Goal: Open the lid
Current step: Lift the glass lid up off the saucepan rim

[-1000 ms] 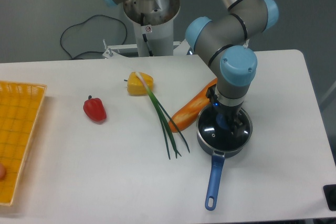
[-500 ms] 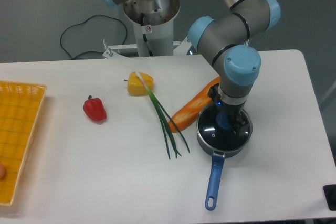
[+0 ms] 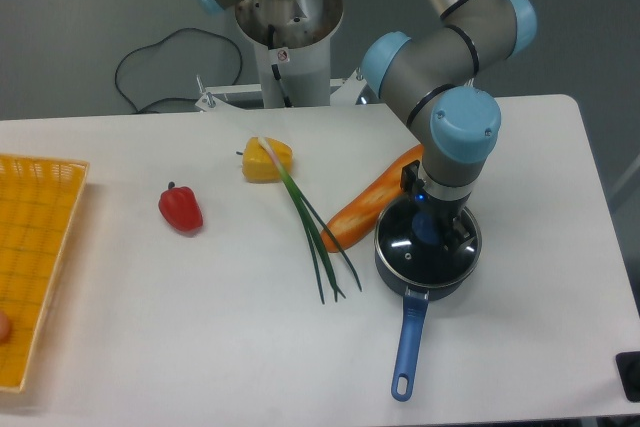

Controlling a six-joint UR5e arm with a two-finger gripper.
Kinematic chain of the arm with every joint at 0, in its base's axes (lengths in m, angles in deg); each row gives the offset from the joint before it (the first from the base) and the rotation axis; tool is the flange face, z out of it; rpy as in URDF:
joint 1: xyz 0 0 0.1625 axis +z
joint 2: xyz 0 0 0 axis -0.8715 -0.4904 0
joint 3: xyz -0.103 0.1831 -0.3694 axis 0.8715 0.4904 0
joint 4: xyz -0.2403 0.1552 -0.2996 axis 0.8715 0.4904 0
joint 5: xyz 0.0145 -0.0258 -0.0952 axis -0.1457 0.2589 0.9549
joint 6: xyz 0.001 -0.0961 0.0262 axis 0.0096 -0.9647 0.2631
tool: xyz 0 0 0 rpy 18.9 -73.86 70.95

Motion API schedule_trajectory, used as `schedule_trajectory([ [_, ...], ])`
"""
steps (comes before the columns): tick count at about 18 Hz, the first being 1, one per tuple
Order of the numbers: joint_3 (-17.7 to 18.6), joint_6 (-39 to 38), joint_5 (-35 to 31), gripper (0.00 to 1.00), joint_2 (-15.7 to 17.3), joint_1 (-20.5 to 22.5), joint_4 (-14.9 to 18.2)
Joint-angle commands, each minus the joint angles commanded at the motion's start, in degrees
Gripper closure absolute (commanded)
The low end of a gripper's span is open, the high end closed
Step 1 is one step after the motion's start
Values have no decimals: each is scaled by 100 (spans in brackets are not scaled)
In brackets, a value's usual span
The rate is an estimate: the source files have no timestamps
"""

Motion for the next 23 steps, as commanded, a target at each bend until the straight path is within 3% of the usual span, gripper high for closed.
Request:
schedule_trajectory([
  [7, -35, -26, 0, 38, 0, 0, 35],
  [12, -316, -26, -9, 38, 9, 9, 421],
  [18, -413, -18, -35, 38, 105, 18, 562],
  [23, -492, 61, -35, 38, 316, 333, 861],
])
